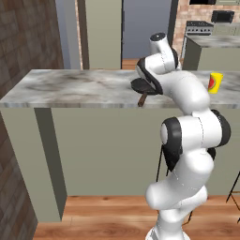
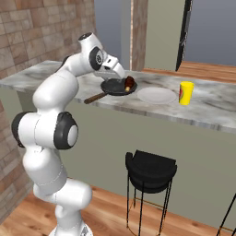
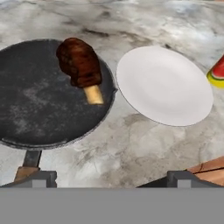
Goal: Pick up the pan with the steak in it and place it on the dining table. Then place the steak on the plate.
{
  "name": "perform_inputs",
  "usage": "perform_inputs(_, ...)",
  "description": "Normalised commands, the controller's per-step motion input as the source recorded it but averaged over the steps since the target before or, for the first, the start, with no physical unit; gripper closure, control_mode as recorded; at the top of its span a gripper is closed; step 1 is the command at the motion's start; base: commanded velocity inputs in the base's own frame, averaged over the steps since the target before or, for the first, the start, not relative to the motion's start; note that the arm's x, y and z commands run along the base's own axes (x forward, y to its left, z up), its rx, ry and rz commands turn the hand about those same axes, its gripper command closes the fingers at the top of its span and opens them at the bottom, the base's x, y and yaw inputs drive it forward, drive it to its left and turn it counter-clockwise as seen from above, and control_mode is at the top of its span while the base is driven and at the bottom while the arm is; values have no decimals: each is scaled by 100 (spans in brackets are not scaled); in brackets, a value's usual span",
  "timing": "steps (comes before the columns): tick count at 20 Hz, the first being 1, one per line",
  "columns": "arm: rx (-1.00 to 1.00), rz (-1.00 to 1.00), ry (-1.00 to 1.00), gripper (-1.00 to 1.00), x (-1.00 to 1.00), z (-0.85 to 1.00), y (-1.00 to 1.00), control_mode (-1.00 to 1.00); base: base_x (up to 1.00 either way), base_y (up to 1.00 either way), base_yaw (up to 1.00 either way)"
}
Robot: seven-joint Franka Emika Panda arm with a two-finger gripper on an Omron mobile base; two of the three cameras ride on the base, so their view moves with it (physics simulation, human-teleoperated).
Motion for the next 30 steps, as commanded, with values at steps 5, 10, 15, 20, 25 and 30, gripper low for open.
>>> perform_inputs(5, 4, 1, -3, -100, 10, -1, -4, -100, 0, 0, 0)
perform_inputs(10, 6, 1, -1, -100, 28, -5, -9, -100, 0, 0, 0)
perform_inputs(15, 12, 5, -8, -100, 13, -11, -22, -100, 0, 0, 0)
perform_inputs(20, 13, 5, -8, -100, 18, -14, -17, -100, 0, 0, 0)
perform_inputs(25, 5, 3, -9, -100, 8, -6, -11, -100, 0, 0, 0)
perform_inputs(30, 0, 0, 0, -100, 0, -3, 0, -100, 0, 0, 0)
